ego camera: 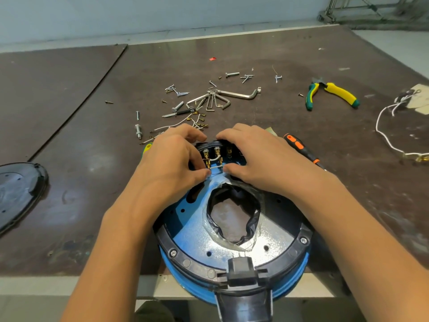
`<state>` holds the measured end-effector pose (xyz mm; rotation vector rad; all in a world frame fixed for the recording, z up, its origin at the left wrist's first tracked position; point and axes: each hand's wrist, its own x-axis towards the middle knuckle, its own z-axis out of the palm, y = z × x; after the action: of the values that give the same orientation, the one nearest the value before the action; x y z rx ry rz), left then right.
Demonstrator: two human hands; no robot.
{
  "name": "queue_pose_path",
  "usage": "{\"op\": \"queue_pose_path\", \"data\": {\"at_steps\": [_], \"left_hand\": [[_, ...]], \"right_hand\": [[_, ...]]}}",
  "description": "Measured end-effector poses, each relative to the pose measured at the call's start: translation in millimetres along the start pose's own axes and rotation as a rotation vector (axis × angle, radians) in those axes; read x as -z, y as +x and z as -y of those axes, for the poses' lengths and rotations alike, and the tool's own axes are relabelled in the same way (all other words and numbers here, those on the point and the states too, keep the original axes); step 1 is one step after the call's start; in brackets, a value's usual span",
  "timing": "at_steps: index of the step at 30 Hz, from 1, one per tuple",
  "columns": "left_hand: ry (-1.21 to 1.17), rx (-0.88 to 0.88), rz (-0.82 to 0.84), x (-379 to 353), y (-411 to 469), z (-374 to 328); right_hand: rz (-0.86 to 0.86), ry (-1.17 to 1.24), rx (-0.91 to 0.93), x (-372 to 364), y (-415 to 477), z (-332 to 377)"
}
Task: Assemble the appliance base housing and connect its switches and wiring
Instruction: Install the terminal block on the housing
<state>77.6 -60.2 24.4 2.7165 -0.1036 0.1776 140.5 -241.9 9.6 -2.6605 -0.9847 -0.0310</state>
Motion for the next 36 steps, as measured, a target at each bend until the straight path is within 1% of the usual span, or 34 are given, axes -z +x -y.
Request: {"op": "queue_pose_path", "data": {"at_steps": [26, 36], "left_hand": [[-0.021, -0.046, -0.030, -2.9, 1.2, 4.3], [-0.011, -0.003, -0.086, -5.5, 2.8, 4.9]], "right_hand": [[0.003, 0.022, -0.012, 1.4, -2.1, 2.0], [0.002, 0.021, -0.009, 2.0, -2.4, 3.2]]}}
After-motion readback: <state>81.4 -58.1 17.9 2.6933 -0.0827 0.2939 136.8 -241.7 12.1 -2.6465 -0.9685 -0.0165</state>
